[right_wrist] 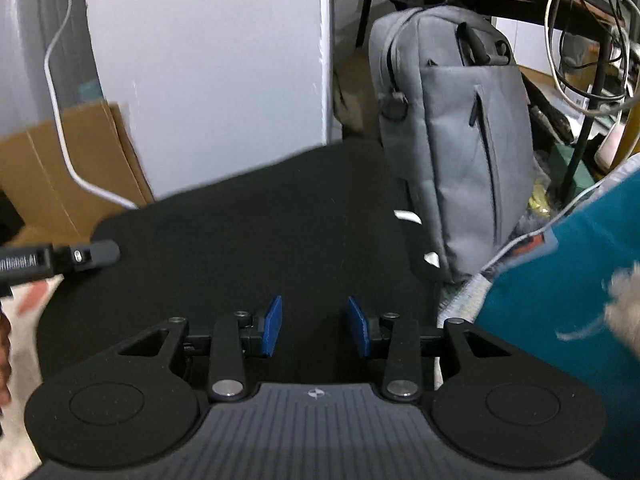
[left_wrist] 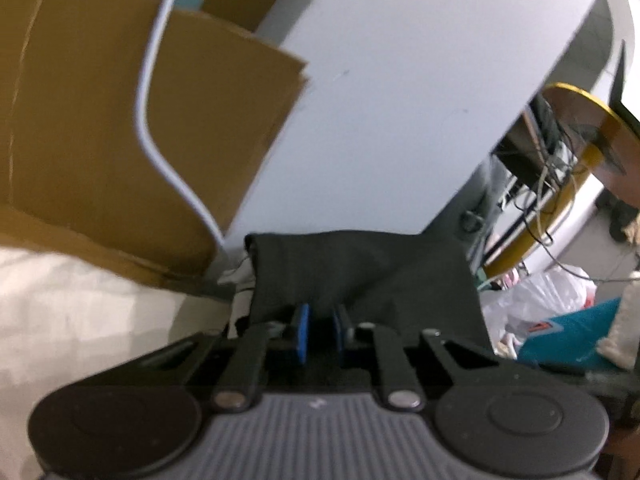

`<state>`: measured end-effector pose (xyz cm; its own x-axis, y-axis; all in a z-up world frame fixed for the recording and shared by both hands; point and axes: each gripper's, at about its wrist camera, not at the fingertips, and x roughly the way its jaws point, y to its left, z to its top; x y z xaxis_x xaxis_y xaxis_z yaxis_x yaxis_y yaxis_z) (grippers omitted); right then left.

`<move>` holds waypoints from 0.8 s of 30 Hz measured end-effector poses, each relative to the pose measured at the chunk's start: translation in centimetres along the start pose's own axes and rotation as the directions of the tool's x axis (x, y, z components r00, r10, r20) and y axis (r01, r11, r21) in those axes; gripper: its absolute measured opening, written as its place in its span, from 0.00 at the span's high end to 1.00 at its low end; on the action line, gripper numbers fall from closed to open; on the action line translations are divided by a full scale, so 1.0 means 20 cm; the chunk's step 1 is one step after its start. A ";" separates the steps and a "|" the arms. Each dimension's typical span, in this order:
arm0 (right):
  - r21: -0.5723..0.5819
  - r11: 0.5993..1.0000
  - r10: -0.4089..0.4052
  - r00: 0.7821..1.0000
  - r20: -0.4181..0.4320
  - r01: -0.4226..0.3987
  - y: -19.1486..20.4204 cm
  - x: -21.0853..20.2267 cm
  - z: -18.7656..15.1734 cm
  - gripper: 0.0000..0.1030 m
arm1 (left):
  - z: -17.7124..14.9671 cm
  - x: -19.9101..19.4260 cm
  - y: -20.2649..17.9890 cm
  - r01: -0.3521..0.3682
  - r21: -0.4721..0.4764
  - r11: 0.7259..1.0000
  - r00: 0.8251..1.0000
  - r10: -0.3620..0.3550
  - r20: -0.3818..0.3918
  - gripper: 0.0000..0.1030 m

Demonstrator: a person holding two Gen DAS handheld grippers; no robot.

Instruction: Fold clothes

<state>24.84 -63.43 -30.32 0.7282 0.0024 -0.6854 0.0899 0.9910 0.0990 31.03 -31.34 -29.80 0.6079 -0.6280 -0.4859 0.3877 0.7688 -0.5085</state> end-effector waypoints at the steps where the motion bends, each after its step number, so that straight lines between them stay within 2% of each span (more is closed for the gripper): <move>1: 0.002 1.000 -0.002 1.000 -0.013 0.002 -0.01 0.01 -0.02 0.60 | 0.00 0.00 0.01 -0.005 0.006 1.000 1.000 0.005 -0.003 0.92; 3: 0.009 1.000 -0.010 1.000 -0.027 0.010 -0.03 0.01 -0.04 0.60 | 0.02 -0.01 0.01 -0.014 0.027 1.000 1.000 0.014 -0.012 0.93; 7: 0.031 0.999 -0.026 0.998 -0.052 0.028 -0.04 0.00 -0.04 0.60 | 0.06 -0.09 0.00 -0.076 0.062 0.995 0.997 0.078 -0.019 0.94; 8: 0.036 0.999 -0.030 0.998 -0.062 0.032 -0.04 0.00 -0.04 0.60 | 0.06 -0.10 0.02 -0.092 0.043 0.995 0.995 0.093 -0.025 0.89; 9: 0.042 0.998 -0.033 0.997 -0.070 0.036 -0.04 -0.01 -0.04 0.60 | 0.07 -0.12 0.04 -0.108 0.023 0.994 0.994 0.108 -0.031 0.75; 10: 0.048 0.998 -0.034 0.997 -0.076 0.038 -0.04 -0.02 -0.04 0.60 | 0.07 -0.13 0.07 -0.125 0.008 0.992 0.991 0.125 -0.040 0.71; 12: 0.063 0.997 -0.036 0.995 -0.094 0.042 -0.04 -0.03 -0.05 0.60 | 0.09 -0.16 0.11 -0.161 -0.004 0.987 0.985 0.160 -0.067 0.78; 16: 0.073 0.997 -0.026 0.990 -0.139 0.037 -0.03 -0.10 -0.04 0.60 | 0.18 -0.27 0.20 -0.177 -0.032 0.984 0.981 0.174 -0.084 0.78; 20: 0.082 0.996 -0.014 0.992 -0.127 0.024 -0.01 -0.19 0.00 0.60 | 0.27 -0.37 0.13 -0.166 -0.008 0.986 0.984 0.166 -0.062 0.74; 24: 0.081 0.997 0.008 0.996 -0.088 -0.001 0.05 -0.30 0.05 0.60 | 0.29 -0.41 0.02 -0.116 0.025 0.993 0.992 0.117 -0.042 0.68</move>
<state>21.24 -62.66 -25.35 0.6661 0.0220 -0.7456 0.1440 0.9770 0.1574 30.16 -25.10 -21.96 0.6196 -0.5380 -0.5715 0.3316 0.8394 -0.4307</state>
